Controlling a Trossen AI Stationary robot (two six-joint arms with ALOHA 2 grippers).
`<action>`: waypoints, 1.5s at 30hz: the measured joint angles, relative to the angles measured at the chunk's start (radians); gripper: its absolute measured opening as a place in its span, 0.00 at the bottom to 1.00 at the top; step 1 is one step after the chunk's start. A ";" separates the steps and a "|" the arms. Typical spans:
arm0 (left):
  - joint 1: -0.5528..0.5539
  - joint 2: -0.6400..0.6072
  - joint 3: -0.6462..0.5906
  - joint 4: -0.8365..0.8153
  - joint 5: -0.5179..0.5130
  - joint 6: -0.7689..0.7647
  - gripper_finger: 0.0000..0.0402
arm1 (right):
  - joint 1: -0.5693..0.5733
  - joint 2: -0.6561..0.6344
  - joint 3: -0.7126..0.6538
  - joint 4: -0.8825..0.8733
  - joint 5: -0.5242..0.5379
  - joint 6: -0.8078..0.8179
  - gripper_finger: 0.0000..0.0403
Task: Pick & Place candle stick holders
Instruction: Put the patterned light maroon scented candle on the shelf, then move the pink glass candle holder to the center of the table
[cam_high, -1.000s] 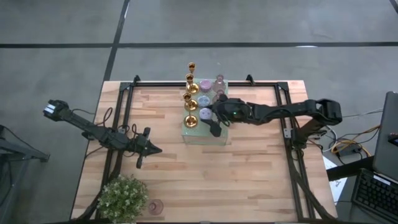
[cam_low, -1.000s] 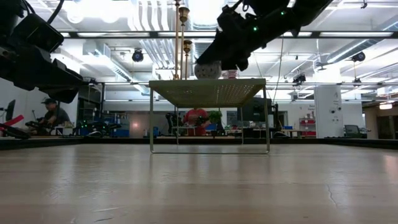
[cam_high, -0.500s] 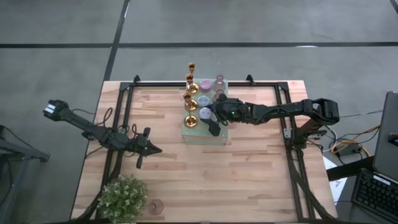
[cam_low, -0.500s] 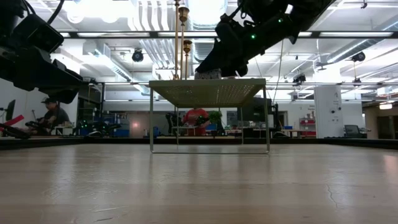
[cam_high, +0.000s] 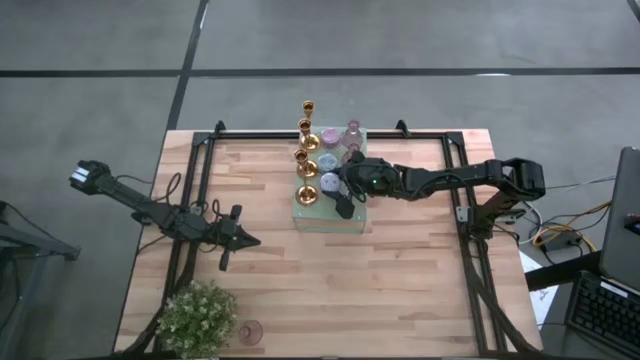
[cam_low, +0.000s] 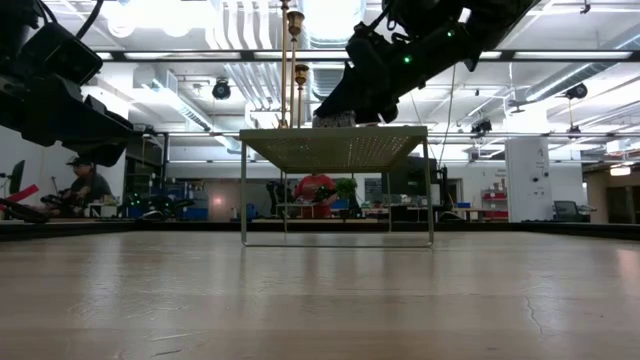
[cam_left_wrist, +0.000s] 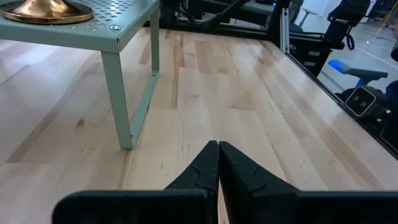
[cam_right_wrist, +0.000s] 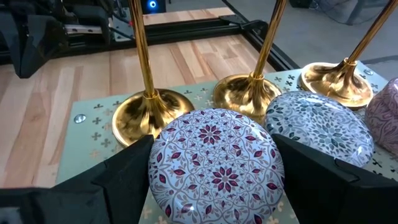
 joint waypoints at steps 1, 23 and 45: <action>0.000 0.000 0.000 0.000 0.000 0.000 0.03 | 0.000 0.000 0.000 0.000 0.000 0.000 0.75; 0.000 0.000 0.000 -0.001 0.000 0.000 0.04 | 0.037 -0.104 0.009 -0.138 -0.009 -0.005 0.90; 0.000 0.000 0.000 0.000 -0.113 0.285 0.03 | 0.482 -0.286 -0.019 -0.251 -0.001 0.065 0.66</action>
